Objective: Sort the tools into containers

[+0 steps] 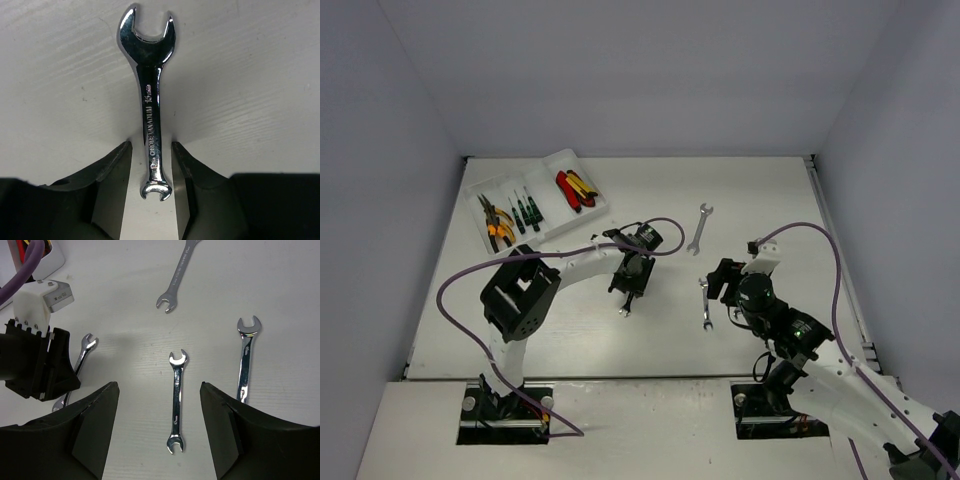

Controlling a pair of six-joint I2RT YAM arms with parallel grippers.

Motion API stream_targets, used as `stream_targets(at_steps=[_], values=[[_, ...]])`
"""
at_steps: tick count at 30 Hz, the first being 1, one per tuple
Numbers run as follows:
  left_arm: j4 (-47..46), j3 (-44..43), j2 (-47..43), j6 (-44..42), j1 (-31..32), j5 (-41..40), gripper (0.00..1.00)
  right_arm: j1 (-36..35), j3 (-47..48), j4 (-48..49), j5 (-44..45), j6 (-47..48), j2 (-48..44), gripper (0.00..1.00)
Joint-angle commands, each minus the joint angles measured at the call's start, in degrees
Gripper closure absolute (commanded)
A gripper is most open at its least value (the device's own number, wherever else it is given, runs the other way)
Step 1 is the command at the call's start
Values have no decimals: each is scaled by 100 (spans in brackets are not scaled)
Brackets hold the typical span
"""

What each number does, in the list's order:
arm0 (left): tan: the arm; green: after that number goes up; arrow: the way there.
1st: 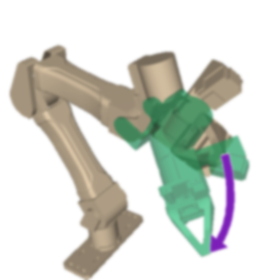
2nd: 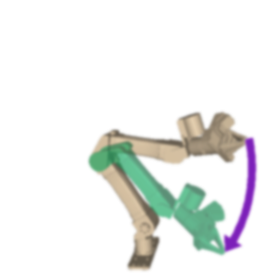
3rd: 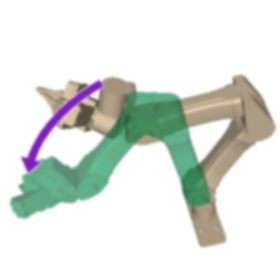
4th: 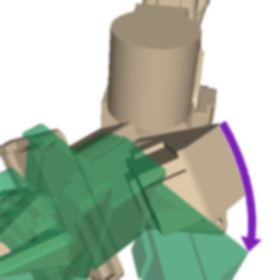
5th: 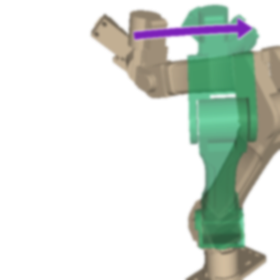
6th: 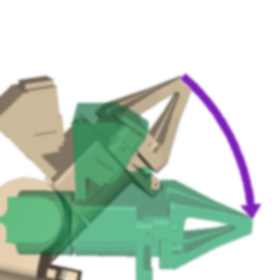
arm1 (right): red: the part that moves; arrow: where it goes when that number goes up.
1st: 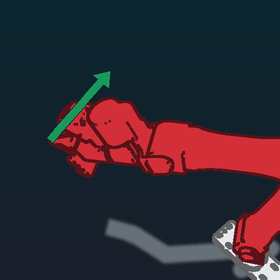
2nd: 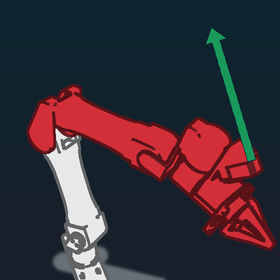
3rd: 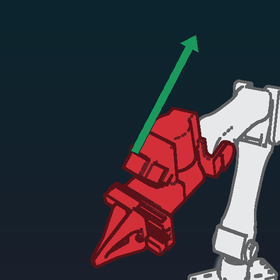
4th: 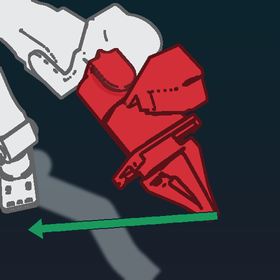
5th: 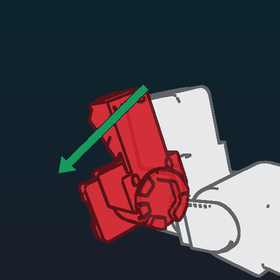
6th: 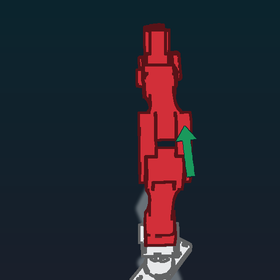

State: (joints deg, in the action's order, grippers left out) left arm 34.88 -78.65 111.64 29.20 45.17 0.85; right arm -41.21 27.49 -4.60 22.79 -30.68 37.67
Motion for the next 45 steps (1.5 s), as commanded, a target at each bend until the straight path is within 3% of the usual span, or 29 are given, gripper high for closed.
stream_targets(at_steps=[1,11,17,20,24,36,45], values=[[169,-159,74,-168,-230,183,67,33,19,204,181,-104,11,37],[177,-361,367,-150,-244,238,68,27,38,214,183,-123,111,37],[148,-256,421,-37,-108,161,78,34,46,214,182,-123,168,36],[143,-239,477,4,-15,156,97,27,55,214,199,-123,188,36],[159,-300,440,7,-7,102,100,34,47,213,183,-123,180,37],[177,-621,-728,-44,-949,-188,100,34,50,205,187,-120,153,37],[184,-1148,-924,-108,-1969,-202,100,34,62,207,224,-96,173,37]])
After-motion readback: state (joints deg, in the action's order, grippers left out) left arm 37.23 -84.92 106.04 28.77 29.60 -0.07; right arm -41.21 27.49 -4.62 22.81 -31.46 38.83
